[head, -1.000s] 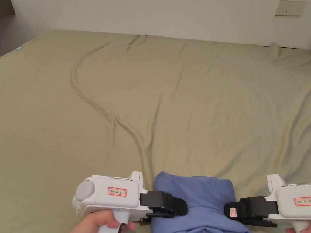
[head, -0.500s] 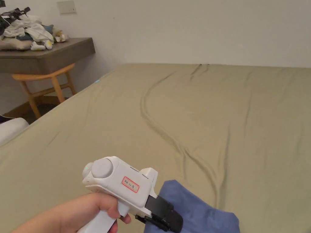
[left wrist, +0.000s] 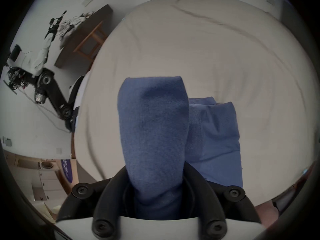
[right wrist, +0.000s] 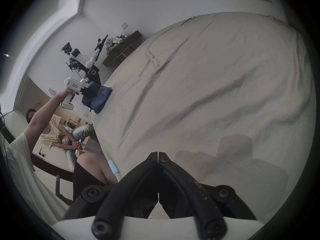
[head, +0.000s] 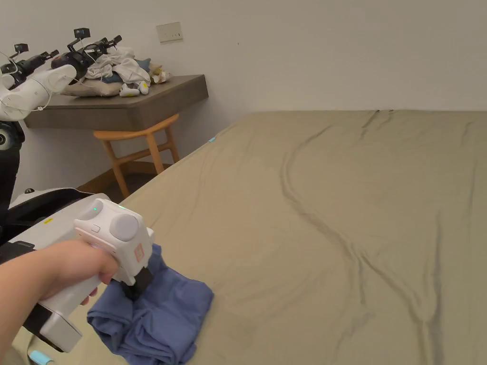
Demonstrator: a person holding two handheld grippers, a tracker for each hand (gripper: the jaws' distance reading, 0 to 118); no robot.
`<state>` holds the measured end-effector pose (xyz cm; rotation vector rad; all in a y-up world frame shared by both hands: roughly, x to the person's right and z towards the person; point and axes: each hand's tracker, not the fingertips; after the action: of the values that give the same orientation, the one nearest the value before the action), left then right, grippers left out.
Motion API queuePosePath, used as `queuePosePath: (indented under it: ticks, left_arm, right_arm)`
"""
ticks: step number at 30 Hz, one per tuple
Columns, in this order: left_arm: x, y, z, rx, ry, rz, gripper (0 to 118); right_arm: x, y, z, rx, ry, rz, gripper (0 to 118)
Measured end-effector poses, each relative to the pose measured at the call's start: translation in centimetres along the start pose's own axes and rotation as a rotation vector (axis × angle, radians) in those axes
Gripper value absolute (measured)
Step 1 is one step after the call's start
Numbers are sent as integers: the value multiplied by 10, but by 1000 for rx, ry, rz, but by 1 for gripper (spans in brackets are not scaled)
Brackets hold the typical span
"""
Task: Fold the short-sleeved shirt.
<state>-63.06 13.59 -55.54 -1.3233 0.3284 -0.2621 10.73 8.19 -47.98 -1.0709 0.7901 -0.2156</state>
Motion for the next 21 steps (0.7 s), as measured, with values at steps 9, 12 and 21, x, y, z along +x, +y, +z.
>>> queuePosePath:
  ticks: [9, 12, 21]
  left_arm:
    - [-16, -18, -1, 76, 79, 78, 118]
    - [-29, -19, 14, 107, 40, 192, 108]
    - [1, -41, 73, 287, 115, 215, 0]
  right_arm:
    - [2, 6, 6, 12, -26, 3, 0]
    - [0, 6, 7, 11, -26, 11, 0]
    - [6, -3, 20, 33, -39, 20, 0]
